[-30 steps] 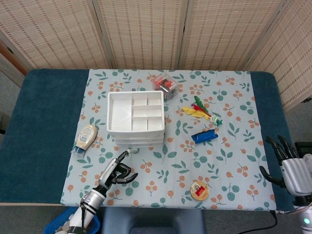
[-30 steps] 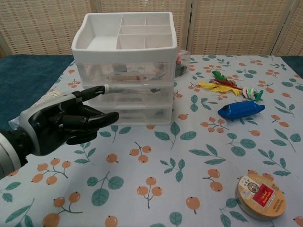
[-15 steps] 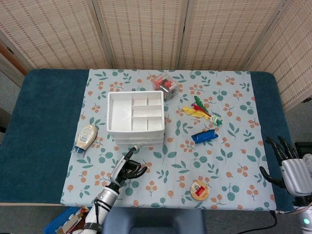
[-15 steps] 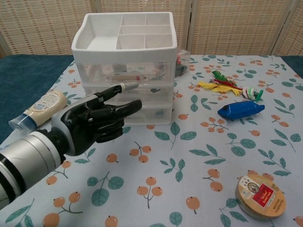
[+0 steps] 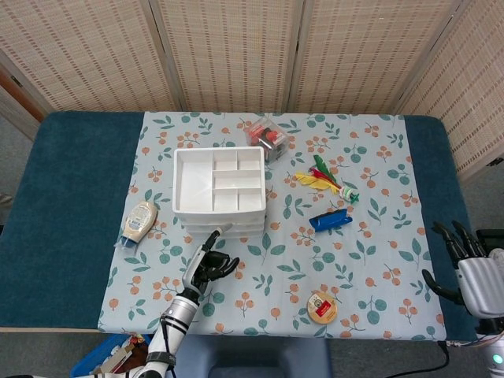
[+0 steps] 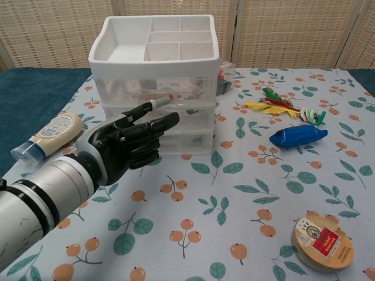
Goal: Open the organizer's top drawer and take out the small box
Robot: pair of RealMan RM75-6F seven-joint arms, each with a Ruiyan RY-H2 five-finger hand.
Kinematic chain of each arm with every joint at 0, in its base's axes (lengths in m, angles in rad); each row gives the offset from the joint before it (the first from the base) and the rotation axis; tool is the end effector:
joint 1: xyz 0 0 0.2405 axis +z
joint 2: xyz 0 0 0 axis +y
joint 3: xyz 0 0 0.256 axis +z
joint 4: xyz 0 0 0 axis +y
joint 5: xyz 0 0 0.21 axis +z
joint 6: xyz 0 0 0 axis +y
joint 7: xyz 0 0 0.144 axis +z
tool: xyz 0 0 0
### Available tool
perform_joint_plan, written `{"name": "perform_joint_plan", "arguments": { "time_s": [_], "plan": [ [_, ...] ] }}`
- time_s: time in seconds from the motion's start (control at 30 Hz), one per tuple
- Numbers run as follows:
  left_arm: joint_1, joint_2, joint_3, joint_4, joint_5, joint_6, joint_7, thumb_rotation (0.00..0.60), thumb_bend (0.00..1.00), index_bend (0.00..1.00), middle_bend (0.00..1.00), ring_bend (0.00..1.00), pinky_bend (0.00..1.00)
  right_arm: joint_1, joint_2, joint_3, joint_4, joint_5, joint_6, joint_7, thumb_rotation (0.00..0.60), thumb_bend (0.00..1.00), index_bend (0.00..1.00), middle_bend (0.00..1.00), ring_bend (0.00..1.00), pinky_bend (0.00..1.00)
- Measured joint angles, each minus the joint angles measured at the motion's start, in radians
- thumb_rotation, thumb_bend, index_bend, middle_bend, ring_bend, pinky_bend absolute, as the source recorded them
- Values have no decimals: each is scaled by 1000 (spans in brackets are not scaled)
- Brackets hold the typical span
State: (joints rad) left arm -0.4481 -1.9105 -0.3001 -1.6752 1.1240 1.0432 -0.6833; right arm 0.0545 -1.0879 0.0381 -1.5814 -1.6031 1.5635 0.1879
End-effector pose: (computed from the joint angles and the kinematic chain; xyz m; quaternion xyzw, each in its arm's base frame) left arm -0.0826 0.2526 -0.0796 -0.2200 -0.7995 -0.5584 0.0247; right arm -0.3072 -0.1688 0.1743 0.5823 -0.3932 0.4537 0.5481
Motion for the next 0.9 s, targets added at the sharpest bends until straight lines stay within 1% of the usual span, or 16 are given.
{"name": "perform_joint_plan", "arguments": {
  "time_s": [0.57, 0.9],
  "plan": [
    [-2, -50, -55, 10, -37, -12, -18, 600, 286, 140, 965, 1000, 1000, -10, 12, 1, -11, 9, 7, -6, 600, 331, 15, 174, 31, 127],
    [-7, -66, -77, 12, -55, -17, -9, 600, 286, 148, 965, 1000, 1000, -11, 12, 2, -5, 17, -1, 1, 600, 332, 15, 174, 31, 127]
  ]
}}
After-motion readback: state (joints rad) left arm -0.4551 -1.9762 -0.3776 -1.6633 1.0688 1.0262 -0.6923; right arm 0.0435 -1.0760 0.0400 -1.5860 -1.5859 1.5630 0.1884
